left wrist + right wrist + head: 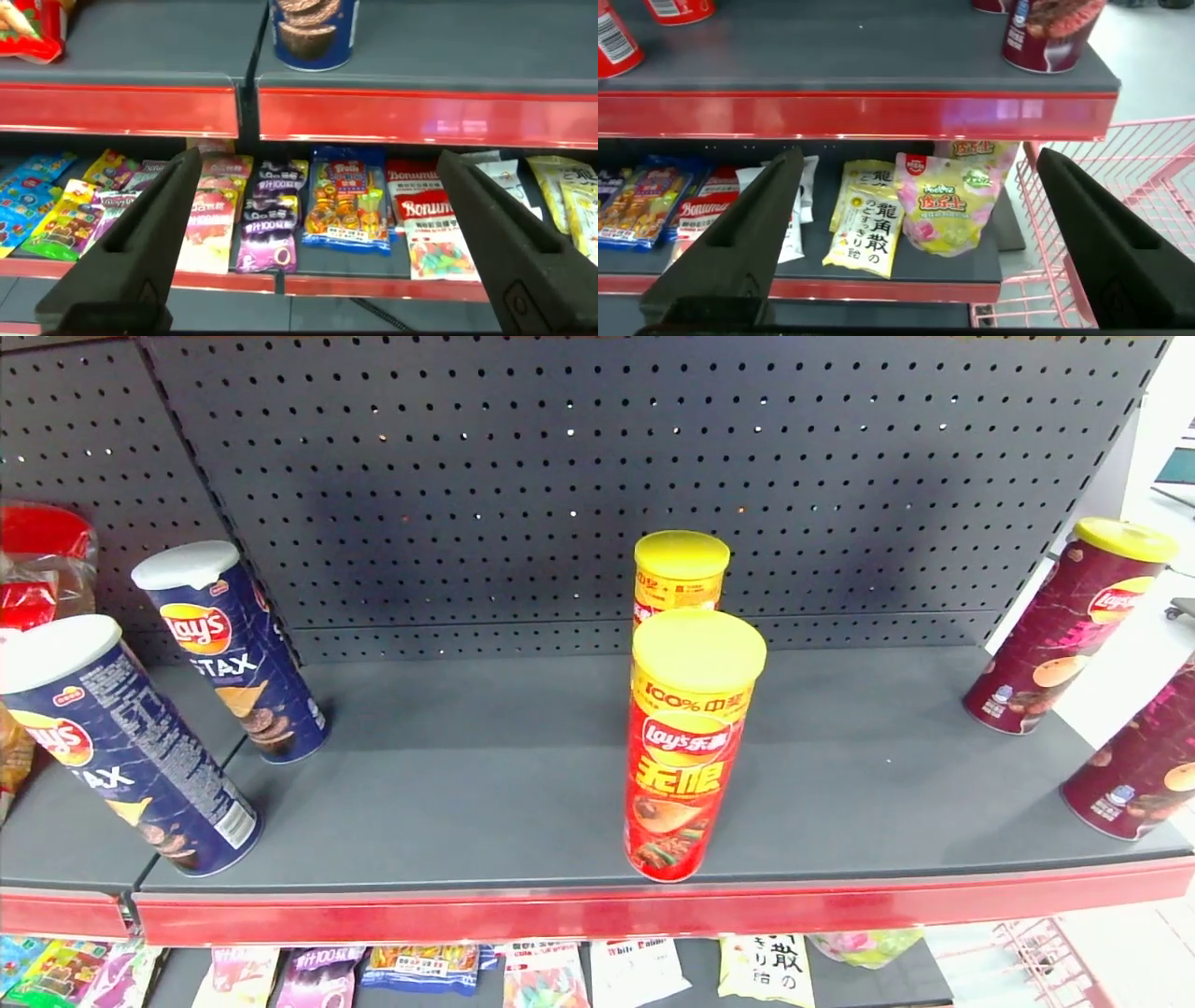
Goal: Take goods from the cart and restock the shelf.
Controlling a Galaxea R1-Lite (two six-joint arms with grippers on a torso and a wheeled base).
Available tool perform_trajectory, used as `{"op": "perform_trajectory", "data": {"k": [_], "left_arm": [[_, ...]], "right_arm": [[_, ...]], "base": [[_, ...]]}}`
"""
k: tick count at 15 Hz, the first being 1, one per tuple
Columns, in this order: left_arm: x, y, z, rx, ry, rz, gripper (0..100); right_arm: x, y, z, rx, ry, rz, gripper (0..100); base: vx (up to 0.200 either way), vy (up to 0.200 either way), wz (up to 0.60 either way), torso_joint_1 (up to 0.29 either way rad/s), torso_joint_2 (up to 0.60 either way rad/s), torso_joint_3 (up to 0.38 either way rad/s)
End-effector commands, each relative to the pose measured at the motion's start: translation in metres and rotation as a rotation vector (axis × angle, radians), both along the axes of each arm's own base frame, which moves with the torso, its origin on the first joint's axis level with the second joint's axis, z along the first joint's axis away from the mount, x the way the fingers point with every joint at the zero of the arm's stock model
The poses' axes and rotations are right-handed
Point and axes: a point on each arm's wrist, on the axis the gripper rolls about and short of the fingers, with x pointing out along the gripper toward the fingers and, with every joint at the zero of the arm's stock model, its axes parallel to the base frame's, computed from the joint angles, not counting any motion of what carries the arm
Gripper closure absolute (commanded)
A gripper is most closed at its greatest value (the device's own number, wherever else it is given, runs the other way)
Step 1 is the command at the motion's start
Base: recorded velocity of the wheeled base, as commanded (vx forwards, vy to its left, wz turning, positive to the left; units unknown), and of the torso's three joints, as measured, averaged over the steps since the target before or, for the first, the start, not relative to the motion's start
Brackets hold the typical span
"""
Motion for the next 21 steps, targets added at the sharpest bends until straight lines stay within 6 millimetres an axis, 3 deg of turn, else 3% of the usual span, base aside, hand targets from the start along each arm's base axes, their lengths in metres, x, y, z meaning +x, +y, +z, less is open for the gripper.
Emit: {"op": "perform_trajectory", "data": {"k": [1,3,4,5,6,7,8,10,11,13,16,21], "left_arm": [[0.0,0.0,0.0,0.0,0.002,0.001,0],[0.0,0.0,0.0,0.0,0.002,0.001,0],[0.0,0.0,0.0,0.0,0.0,0.001,0],[0.0,0.0,0.0,0.0,0.0,0.001,0],[0.0,0.0,0.0,0.0,0.002,0.001,0],[0.0,0.0,0.0,0.0,0.0,0.002,0],[0.0,0.0,0.0,0.0,0.0,0.001,0],[0.0,0.0,0.0,0.0,0.0,0.001,0],[0.0,0.0,0.0,0.0,0.0,0.001,0],[0.0,0.0,0.0,0.0,0.0,0.001,0],[0.0,0.0,0.0,0.0,0.0,0.001,0],[0.0,0.0,0.0,0.0,0.0,0.001,0]], "right_arm": [[0.0,0.0,0.0,0.002,0.001,0.003,0],[0.0,0.0,0.0,0.024,-0.002,0.003,0],[-0.004,0.0,0.019,0.072,-0.077,0.023,0],[-0.009,0.0,0.056,0.146,-0.138,0.086,0],[0.001,0.001,0.107,0.239,-0.092,0.148,0],[0.015,0.002,0.134,0.229,-0.062,0.198,0],[0.024,0.003,0.141,0.225,-0.031,0.232,0],[0.074,0.012,0.142,0.226,0.194,0.301,0],[0.09,0.016,0.141,0.225,0.258,0.322,0],[0.107,0.028,0.133,0.194,0.364,0.403,0],[0.139,0.052,0.116,0.074,0.511,0.376,0],[0.196,0.09,0.095,0.02,0.532,0.373,0]], "base": [[0.0,0.0,0.0,0.0,0.0,0.0],[0.0,0.0,0.0,0.0,0.0,0.0],[0.0,0.0,0.0,0.0,0.0,0.0],[0.0,0.0,0.0,0.0,0.0,0.0],[0.0,0.0,0.0,0.0,0.0,0.0],[0.0,0.0,0.0,0.0,0.0,0.0],[0.0,0.0,0.0,0.0,0.0,0.0],[0.0,0.0,0.0,0.0,0.0,0.0],[0.0,0.0,0.0,0.0,0.0,0.0],[0.0,0.0,0.0,0.0,0.0,0.0],[0.0,0.0,0.0,0.0,0.0,0.0],[0.0,0.0,0.0,0.0,0.0,0.0]]}}
